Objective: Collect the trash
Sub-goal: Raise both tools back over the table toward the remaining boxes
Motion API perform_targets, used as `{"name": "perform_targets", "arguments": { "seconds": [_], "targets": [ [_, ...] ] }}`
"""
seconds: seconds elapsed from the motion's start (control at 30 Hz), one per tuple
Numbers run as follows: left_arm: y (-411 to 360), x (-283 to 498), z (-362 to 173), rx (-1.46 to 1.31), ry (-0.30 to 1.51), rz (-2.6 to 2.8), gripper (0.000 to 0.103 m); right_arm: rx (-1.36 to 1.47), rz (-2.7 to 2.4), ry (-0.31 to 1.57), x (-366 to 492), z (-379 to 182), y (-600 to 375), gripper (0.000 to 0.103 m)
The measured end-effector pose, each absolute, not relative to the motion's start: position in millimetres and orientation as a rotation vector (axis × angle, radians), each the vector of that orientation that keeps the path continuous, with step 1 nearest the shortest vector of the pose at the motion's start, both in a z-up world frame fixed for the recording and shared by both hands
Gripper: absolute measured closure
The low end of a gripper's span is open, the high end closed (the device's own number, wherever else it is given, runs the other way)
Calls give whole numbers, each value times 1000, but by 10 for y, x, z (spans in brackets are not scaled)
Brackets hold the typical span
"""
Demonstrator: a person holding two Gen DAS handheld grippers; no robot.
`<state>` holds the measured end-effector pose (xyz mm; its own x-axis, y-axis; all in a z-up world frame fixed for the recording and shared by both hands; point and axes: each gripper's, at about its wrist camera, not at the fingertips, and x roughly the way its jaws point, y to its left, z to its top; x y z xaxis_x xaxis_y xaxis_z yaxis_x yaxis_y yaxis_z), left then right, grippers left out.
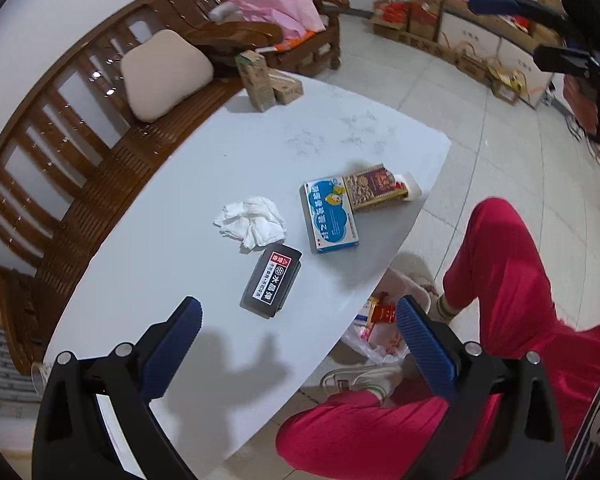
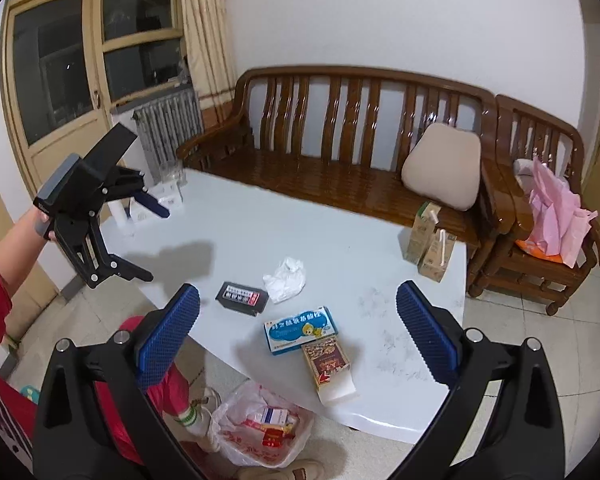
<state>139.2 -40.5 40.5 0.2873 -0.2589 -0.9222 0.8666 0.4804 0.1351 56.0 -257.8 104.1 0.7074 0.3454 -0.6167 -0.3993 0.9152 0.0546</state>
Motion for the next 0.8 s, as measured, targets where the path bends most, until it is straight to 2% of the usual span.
{"name": "perform_targets", "arguments": {
  "seconds": [0.63,0.8],
  "targets": [
    [-736,1891,-698,920,1188,-885,8,-246,468,902,1371,288,-2219,7],
    [-783,1985,-950,948,1231,-904,8,-316,519,1016,1528,-101,-2088,7]
  ]
}}
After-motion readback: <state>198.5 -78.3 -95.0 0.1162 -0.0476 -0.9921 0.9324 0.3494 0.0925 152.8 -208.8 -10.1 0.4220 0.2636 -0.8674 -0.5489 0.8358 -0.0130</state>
